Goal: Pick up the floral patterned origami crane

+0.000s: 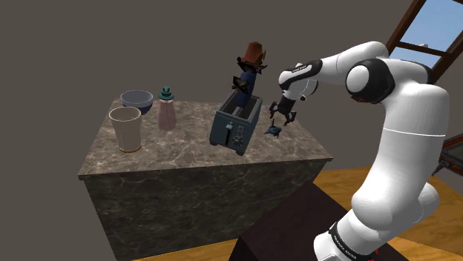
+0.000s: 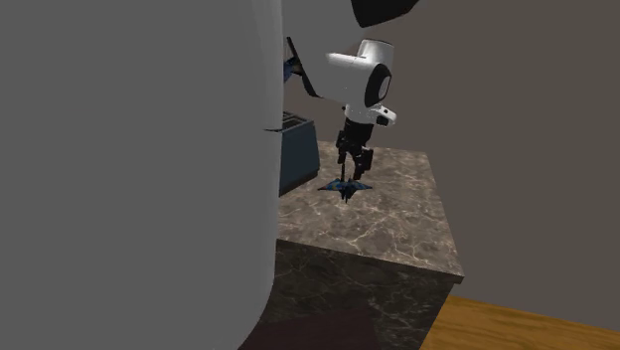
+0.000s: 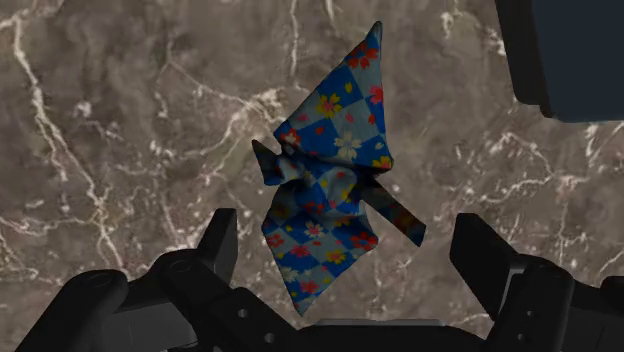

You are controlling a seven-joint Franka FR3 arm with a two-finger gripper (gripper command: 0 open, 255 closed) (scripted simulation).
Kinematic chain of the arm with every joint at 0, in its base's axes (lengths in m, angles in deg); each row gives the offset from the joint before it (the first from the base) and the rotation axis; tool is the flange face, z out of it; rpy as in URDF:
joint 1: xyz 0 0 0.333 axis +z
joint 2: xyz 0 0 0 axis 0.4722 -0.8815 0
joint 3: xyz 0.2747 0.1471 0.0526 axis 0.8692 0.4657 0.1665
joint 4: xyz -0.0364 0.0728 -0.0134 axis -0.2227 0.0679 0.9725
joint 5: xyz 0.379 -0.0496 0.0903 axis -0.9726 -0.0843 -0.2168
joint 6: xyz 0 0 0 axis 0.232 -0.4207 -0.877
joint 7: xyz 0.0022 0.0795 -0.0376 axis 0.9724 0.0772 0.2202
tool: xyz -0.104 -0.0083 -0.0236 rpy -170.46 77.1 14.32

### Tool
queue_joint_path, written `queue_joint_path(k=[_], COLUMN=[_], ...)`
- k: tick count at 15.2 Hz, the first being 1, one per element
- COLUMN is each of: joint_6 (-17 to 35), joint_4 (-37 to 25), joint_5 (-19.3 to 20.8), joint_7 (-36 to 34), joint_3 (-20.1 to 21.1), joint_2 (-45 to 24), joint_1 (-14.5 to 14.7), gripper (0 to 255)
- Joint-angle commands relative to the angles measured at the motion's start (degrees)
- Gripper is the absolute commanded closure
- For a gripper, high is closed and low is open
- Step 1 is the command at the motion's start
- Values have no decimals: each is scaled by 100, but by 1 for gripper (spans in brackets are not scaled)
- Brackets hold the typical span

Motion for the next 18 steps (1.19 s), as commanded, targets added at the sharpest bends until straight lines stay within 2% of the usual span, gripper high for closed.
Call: queue_joint_path(k=[1, 10, 11, 18], joint_6=[14, 445, 448, 448], joint_4=[-148, -33, -22, -28], joint_5=[-66, -180, -179, -181], joint_7=[-104, 1, 2, 2], joint_3=[-60, 0, -1, 0], joint_2=[-179, -507, -498, -505], joint_1=[-87, -121, -121, -121], gripper=[0, 0, 255, 255])
